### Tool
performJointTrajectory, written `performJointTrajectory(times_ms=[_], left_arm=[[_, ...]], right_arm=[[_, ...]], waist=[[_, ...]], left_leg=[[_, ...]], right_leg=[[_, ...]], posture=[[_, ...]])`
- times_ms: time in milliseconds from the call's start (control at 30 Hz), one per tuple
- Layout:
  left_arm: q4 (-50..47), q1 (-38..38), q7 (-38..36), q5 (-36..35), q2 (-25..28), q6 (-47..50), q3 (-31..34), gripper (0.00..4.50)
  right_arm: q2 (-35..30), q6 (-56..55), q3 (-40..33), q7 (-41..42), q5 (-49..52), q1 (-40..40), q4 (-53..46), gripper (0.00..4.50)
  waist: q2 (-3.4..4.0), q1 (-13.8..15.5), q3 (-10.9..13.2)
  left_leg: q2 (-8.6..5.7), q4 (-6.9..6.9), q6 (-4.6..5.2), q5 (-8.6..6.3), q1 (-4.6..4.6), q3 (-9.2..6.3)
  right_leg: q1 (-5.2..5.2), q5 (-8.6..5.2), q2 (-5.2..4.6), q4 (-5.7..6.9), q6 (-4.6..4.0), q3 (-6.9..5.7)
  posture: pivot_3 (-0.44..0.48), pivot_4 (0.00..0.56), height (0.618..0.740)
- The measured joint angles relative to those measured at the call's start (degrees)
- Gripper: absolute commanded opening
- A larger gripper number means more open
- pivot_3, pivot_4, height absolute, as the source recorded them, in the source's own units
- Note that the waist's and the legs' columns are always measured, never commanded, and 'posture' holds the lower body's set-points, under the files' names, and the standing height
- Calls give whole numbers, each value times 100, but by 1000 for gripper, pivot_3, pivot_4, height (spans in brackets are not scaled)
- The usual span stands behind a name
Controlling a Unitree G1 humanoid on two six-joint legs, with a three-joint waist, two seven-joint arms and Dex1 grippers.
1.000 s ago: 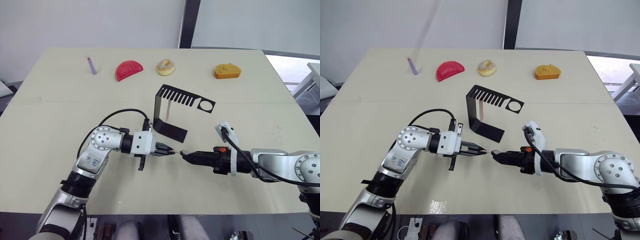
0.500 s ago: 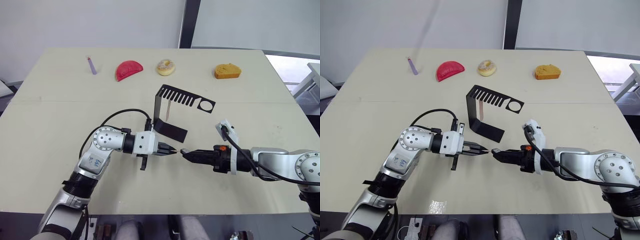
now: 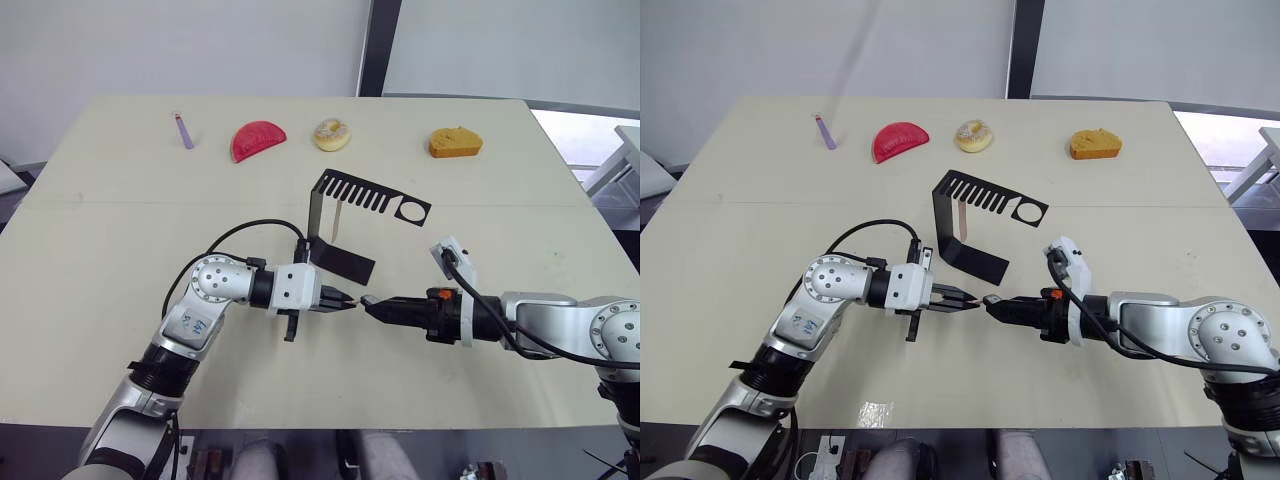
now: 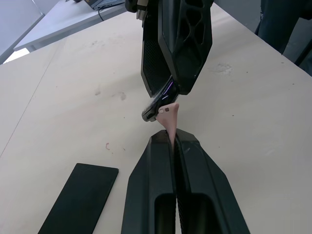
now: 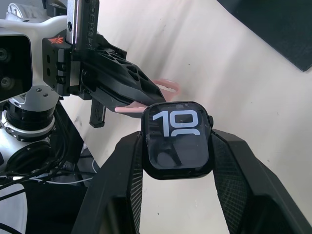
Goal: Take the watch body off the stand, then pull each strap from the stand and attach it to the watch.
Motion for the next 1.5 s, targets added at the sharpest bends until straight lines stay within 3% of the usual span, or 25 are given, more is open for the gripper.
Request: performJointTrajectory(times_ms=[1500], left_arm=[[16, -92, 268, 351, -195, 261, -112, 0]], right_arm=[[-128, 127, 42, 16, -417, -229, -242, 1520]], waist=[[0, 30, 0]], left_leg=[[0, 0, 0, 0, 0, 0]], right_leg=[[0, 0, 0, 0, 0, 0]], posture=[[0, 150, 737]])
